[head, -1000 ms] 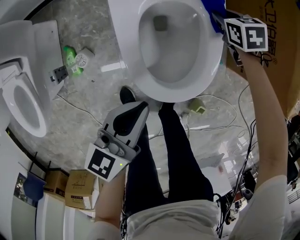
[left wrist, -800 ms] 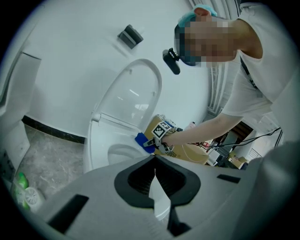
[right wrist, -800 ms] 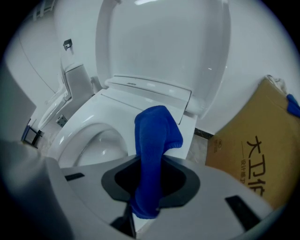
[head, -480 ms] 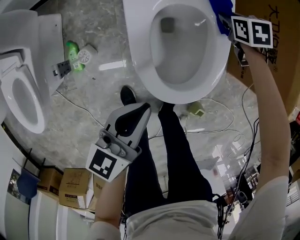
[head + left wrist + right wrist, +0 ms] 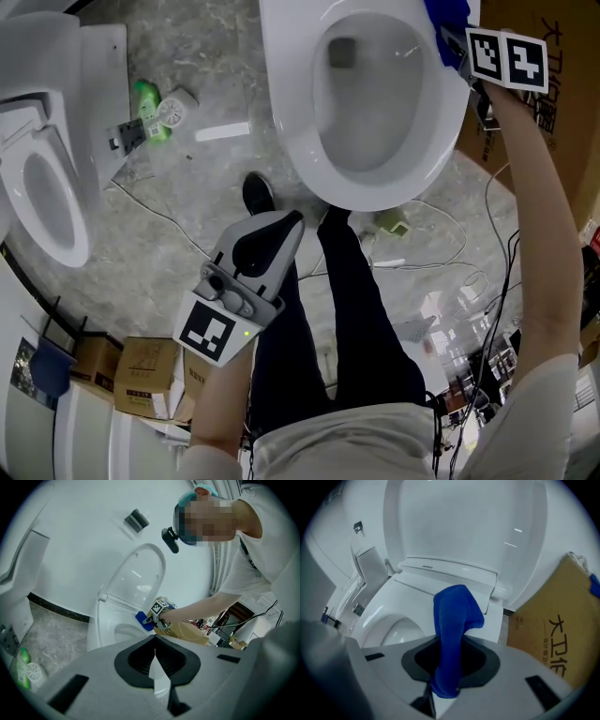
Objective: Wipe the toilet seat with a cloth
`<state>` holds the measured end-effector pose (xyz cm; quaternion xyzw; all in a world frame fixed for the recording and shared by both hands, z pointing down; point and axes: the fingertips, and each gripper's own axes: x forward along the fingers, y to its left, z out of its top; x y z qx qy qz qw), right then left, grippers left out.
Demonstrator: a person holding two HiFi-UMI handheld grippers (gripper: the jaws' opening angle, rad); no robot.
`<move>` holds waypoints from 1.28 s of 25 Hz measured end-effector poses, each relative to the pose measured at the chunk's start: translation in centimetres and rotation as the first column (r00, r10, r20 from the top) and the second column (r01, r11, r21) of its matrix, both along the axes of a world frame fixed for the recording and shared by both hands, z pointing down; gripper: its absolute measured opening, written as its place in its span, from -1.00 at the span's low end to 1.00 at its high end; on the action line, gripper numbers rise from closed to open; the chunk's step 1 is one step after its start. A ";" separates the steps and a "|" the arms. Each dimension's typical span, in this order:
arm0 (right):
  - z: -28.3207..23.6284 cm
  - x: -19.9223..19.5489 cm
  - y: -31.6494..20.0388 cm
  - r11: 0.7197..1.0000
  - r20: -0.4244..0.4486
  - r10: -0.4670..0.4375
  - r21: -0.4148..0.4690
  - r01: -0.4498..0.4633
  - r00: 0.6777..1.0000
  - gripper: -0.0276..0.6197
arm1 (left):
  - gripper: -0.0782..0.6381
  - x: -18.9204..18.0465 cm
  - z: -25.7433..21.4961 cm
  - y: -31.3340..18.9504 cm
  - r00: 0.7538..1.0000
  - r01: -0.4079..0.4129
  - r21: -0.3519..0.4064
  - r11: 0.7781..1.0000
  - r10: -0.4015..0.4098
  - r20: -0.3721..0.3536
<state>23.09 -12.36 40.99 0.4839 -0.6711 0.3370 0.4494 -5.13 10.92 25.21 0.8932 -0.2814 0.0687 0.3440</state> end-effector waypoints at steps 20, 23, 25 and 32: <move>0.2 -4.8 -2.0 0.999 -0.029 -0.046 -0.011 0.046 0.999 -0.66 | -0.76 -3.3 0.1 -1.0 0.999 0.046 0.004 0.999 -0.046 -0.001; 0.3 -5.1 -2.1 0.998 -0.057 -0.060 -0.021 0.058 0.997 -0.66 | -0.76 -3.5 0.1 -1.0 0.999 0.046 0.005 0.999 -0.046 -0.002; 0.4 -5.4 -2.1 0.999 -0.044 -0.048 -0.020 0.047 0.998 -0.66 | -0.76 -3.5 0.1 -1.0 0.999 0.045 0.006 0.999 -0.045 -0.005; 0.6 -7.3 -2.2 0.997 -0.061 -0.076 -0.025 0.075 0.995 -0.66 | -0.76 -3.7 0.0 -0.8 0.999 0.040 0.003 0.999 -0.040 -0.014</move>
